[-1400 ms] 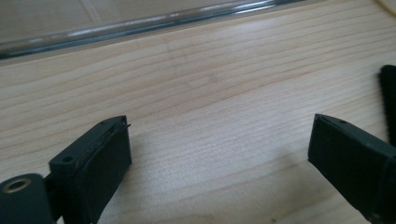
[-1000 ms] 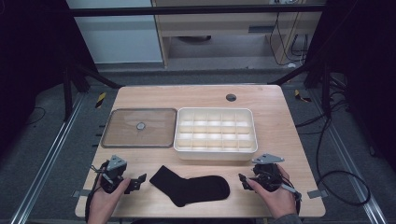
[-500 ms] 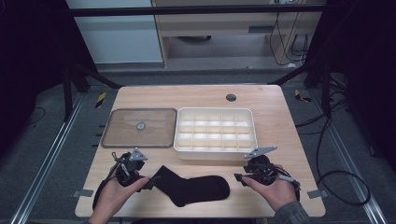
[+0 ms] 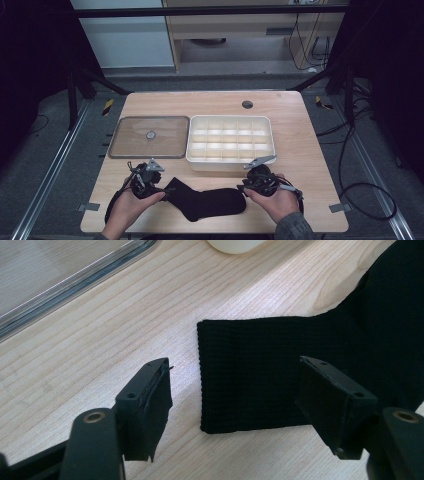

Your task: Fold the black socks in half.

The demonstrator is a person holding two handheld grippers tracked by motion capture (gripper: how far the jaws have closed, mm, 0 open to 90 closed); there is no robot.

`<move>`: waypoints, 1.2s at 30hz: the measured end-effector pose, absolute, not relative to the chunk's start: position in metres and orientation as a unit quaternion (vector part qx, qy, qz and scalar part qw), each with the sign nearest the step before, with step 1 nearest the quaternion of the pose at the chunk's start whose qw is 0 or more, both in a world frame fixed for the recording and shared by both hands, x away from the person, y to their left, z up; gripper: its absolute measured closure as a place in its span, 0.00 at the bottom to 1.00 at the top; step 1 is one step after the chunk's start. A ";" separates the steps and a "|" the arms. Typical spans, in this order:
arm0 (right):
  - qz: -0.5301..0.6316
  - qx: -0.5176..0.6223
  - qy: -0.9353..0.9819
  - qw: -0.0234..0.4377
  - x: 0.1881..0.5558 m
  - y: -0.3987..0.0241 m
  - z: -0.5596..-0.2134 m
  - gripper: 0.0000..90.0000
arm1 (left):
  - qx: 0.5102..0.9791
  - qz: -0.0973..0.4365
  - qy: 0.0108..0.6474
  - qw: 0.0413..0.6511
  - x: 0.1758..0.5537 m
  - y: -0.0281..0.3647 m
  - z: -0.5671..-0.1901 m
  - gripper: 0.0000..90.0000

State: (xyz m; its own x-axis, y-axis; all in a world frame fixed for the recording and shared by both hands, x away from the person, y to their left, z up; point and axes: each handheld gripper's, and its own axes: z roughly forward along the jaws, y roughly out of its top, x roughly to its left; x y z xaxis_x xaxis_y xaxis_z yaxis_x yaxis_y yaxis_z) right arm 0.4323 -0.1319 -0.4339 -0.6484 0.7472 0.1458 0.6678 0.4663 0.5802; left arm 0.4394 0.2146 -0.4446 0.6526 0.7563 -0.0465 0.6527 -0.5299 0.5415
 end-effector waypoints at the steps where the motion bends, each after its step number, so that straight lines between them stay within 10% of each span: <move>1: 0.308 0.416 0.853 0.063 0.434 -0.130 -0.435 0.77 | 0.870 0.096 0.405 0.265 0.440 0.215 -0.445 0.34; 19: 0.252 0.436 0.863 0.045 0.432 -0.120 -0.464 0.63 | 0.878 0.101 0.400 0.242 0.443 0.208 -0.454 0.42; 36: 0.239 0.413 0.878 0.039 0.429 -0.114 -0.471 0.85 | 0.880 0.068 0.415 0.221 0.455 0.215 -0.470 0.64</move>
